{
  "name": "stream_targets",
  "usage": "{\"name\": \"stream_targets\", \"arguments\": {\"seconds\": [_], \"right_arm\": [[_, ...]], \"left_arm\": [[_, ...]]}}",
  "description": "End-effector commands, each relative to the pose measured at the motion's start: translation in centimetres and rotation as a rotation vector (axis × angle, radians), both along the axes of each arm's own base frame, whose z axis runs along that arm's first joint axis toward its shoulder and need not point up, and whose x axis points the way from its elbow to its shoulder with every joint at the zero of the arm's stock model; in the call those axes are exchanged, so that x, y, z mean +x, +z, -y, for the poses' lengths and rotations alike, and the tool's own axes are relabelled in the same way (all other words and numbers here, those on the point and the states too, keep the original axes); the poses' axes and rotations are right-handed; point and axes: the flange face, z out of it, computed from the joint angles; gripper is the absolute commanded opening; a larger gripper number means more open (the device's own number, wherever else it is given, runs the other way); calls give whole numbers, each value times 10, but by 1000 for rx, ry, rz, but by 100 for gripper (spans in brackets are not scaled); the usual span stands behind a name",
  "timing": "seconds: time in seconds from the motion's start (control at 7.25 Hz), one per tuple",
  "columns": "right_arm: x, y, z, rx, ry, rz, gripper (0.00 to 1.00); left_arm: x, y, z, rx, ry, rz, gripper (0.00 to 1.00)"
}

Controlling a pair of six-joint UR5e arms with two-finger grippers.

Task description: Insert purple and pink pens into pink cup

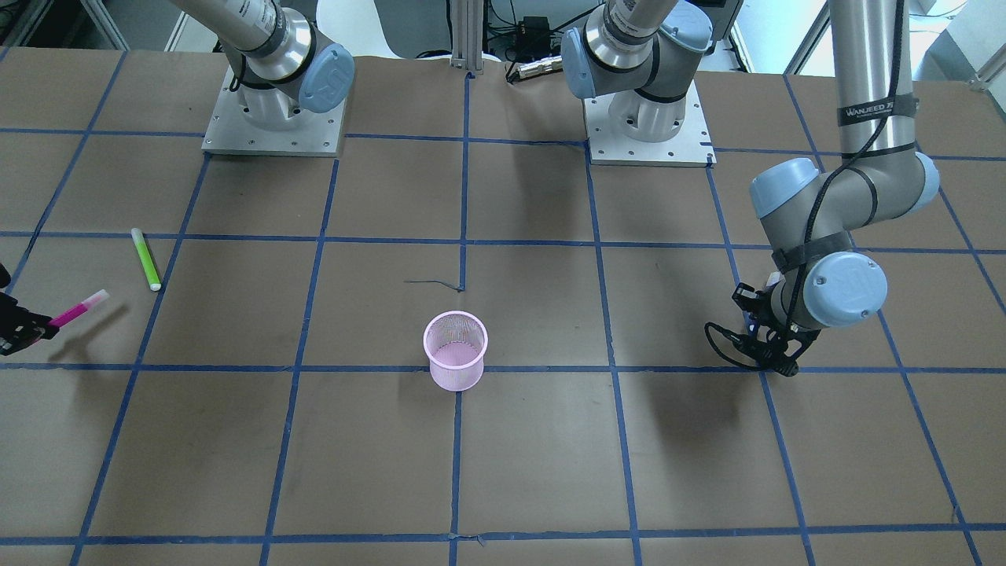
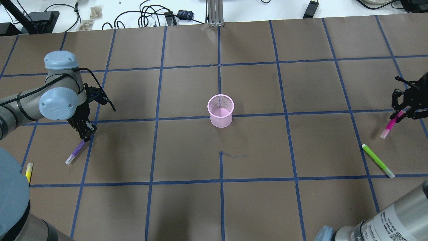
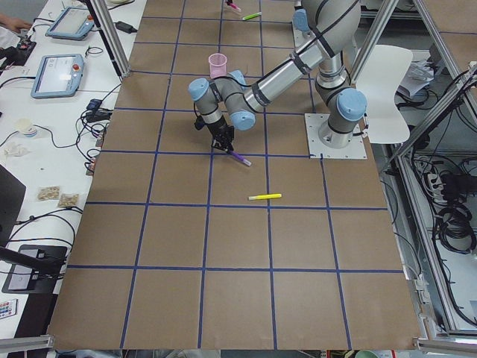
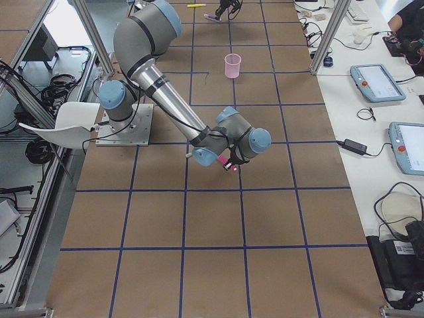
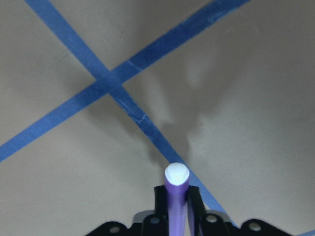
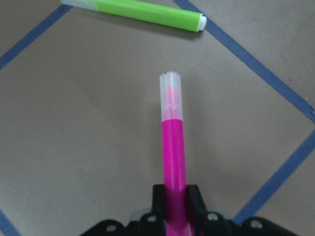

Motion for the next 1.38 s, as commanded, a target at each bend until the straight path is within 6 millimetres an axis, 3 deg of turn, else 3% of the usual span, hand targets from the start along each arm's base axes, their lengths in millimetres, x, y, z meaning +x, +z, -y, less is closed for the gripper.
{"name": "stream_targets", "arguments": {"seconds": [0.0,0.28,0.41,0.69,0.97,1.24], "right_arm": [[7,80,-6,-51,-177,-79,0],[46,154,-30,-54,-430,-61,0],[91,183,-28,-64,-482,-89,0],[226,225,-16,-90,-603,-160,0],[339,236,-16,-107,-689,-187,0],[439,227,-19,-150,-787,-223,0]], "left_arm": [[-2,14,8,-38,-6,-8,0],[-7,35,24,-91,1,-38,0],[-7,41,25,-105,4,-40,0],[-9,61,29,-154,10,-54,0],[-7,77,31,-196,18,-75,0],[-16,93,32,-250,28,-110,0]]}}
